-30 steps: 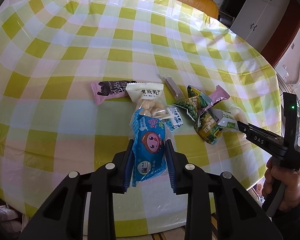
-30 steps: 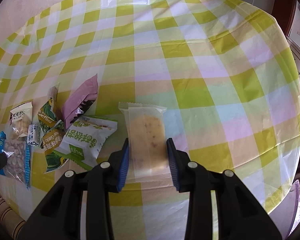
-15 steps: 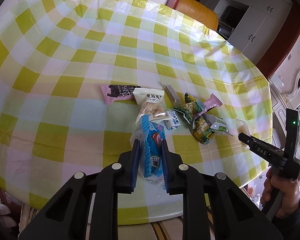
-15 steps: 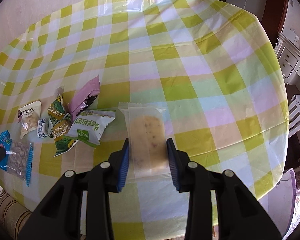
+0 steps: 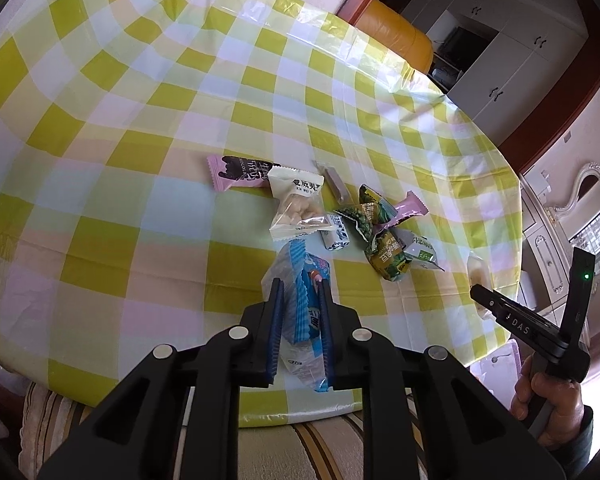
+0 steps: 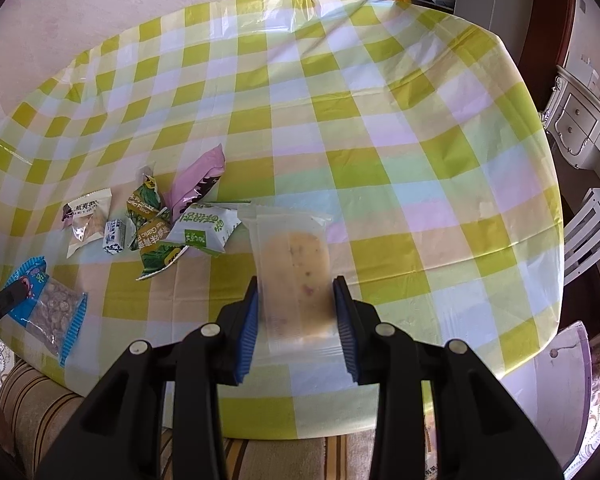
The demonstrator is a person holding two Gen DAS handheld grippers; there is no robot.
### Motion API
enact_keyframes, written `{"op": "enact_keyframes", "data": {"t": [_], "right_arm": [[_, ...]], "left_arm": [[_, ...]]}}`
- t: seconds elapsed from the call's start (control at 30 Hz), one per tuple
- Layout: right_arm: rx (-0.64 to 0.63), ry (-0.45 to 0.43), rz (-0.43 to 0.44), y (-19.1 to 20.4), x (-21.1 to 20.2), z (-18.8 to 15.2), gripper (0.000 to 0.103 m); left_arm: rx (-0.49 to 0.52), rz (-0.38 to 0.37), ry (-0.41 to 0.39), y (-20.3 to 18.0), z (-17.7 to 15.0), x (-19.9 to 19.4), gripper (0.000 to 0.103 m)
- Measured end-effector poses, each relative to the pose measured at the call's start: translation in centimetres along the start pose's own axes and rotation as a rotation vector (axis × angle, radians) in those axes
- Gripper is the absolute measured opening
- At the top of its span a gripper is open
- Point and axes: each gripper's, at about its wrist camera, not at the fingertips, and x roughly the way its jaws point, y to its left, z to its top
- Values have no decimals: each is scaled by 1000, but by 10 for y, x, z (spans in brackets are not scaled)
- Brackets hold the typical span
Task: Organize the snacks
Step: 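Carry the cake bar with the right tool while the left carries the blue bag to the box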
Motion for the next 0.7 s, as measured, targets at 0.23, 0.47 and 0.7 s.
{"op": "enact_keyframes", "data": {"t": [0.23,0.47,0.7], "right_arm": [[2,-4,3,-6,-13,-10,36],[22,8,-16,-23,-25,-22,36],[69,30,-65,-58,-34,-38,36]], "left_arm": [[43,-21,5,-23,-3,-3,16],[133,-80,26,-70,-12,-1,16],[257,-162,81,-132,-25,14,16]]}}
